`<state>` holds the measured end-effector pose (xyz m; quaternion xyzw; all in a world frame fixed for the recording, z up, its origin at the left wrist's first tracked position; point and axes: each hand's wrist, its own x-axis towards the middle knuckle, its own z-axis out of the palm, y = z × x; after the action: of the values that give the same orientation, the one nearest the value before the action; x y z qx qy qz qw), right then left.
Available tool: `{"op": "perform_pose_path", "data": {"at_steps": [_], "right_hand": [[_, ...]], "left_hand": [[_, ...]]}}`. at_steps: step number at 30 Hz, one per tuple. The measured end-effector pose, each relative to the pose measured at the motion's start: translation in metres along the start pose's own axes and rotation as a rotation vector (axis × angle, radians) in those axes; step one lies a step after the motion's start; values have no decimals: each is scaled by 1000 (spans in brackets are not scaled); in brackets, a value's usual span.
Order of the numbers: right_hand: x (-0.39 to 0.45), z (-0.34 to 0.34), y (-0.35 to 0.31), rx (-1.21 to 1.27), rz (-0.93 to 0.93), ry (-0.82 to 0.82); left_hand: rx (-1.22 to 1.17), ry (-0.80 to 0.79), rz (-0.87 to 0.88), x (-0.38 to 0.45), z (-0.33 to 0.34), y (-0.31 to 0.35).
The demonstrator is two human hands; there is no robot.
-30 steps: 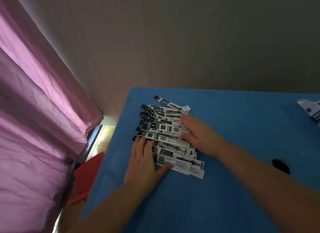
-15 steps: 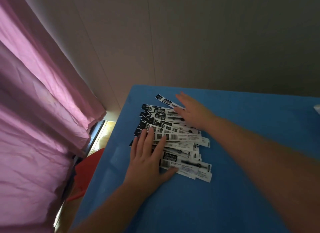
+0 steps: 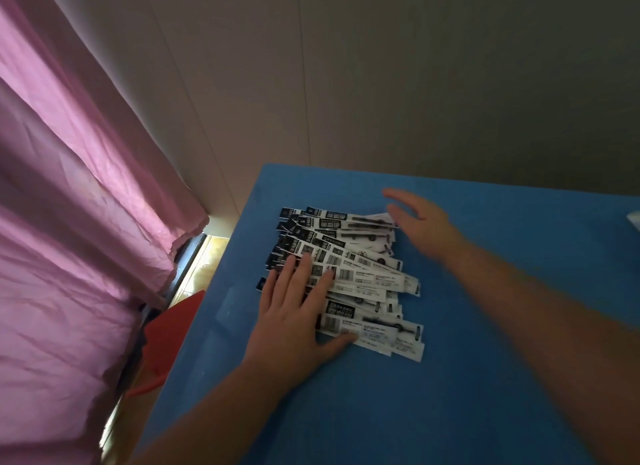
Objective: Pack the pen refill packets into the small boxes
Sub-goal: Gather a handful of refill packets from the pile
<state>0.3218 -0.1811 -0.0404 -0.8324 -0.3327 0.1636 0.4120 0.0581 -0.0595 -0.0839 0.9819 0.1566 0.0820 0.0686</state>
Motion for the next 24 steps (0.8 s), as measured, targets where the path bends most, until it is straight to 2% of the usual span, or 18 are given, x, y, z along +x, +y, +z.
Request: {"op": "perform_pose_path", "data": {"at_steps": [2,4,8,10,16,20,22,24], "right_hand": [[-35,4,4,115,59,162],[-67,16,1,224,122,222],[-76,49,-16,515,174,139],[-67,57,-24,582,173,124],[-84,34,-9,651,152,303],[-137,30,1,586,242,281],[-161,41,-5,550,215,283],[-170,57,-15,552,222,329]], "left_hand": [[-6,8,-11,-1,-1,0],[2,3,-11,-1,0,0],[19,-28,-9,2,1,1],[16,-35,-8,2,1,2],[5,-38,-22,-1,-2,2],[-28,-9,-31,-2,-2,1],[-135,43,-78,-3,-5,-4],[-348,129,-218,-1,-9,-12]]}}
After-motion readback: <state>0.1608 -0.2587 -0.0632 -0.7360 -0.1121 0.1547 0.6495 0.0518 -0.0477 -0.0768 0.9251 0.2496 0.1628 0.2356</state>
